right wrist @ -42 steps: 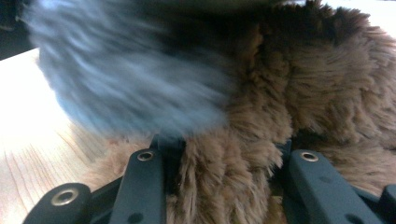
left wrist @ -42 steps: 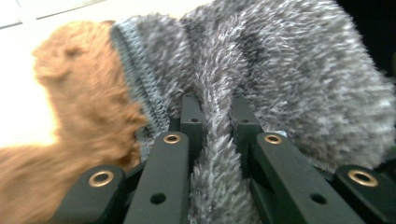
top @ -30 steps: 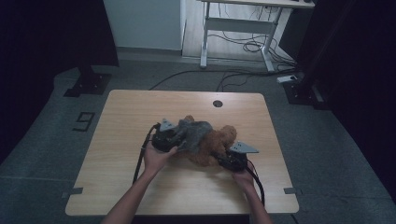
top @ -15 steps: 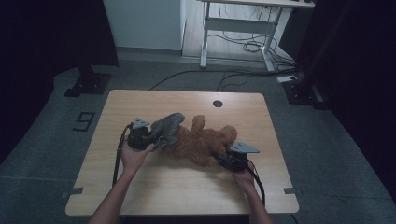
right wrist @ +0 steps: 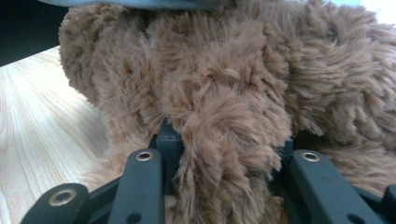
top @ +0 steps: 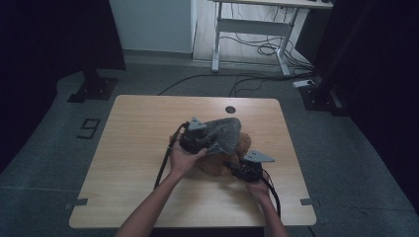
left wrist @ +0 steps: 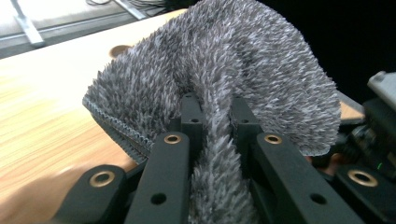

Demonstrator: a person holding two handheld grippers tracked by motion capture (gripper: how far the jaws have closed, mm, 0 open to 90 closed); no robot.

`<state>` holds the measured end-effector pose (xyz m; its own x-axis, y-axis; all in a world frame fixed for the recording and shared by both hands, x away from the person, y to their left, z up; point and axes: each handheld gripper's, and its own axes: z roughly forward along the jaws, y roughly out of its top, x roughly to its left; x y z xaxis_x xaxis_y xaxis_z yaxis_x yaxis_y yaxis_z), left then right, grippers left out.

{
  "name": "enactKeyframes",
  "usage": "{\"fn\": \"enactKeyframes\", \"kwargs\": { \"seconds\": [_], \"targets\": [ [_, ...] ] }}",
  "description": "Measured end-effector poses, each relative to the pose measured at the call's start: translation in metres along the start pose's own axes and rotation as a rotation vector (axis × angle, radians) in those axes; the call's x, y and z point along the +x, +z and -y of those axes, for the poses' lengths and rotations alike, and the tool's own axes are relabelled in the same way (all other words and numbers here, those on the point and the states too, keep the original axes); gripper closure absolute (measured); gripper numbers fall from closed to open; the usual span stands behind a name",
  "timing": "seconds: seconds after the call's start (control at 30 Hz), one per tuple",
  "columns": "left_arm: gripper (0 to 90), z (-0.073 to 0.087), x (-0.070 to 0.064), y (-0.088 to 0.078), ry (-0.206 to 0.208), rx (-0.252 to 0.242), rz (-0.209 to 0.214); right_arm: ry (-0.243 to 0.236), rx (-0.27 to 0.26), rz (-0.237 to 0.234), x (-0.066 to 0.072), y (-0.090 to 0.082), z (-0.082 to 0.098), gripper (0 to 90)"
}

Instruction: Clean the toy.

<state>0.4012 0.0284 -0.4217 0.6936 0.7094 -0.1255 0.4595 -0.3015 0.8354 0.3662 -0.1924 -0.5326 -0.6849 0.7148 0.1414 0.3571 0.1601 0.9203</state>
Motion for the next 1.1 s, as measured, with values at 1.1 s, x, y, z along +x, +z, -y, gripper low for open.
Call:
{"fn": "enactKeyframes", "kwargs": {
  "seconds": [1.1],
  "targets": [
    [79.9, 0.059, 0.103, -0.064, -0.122, 0.061, -0.232, 0.010, -0.004, -0.004, 0.000, 0.000, 0.001, 60.6]
  ]
}}
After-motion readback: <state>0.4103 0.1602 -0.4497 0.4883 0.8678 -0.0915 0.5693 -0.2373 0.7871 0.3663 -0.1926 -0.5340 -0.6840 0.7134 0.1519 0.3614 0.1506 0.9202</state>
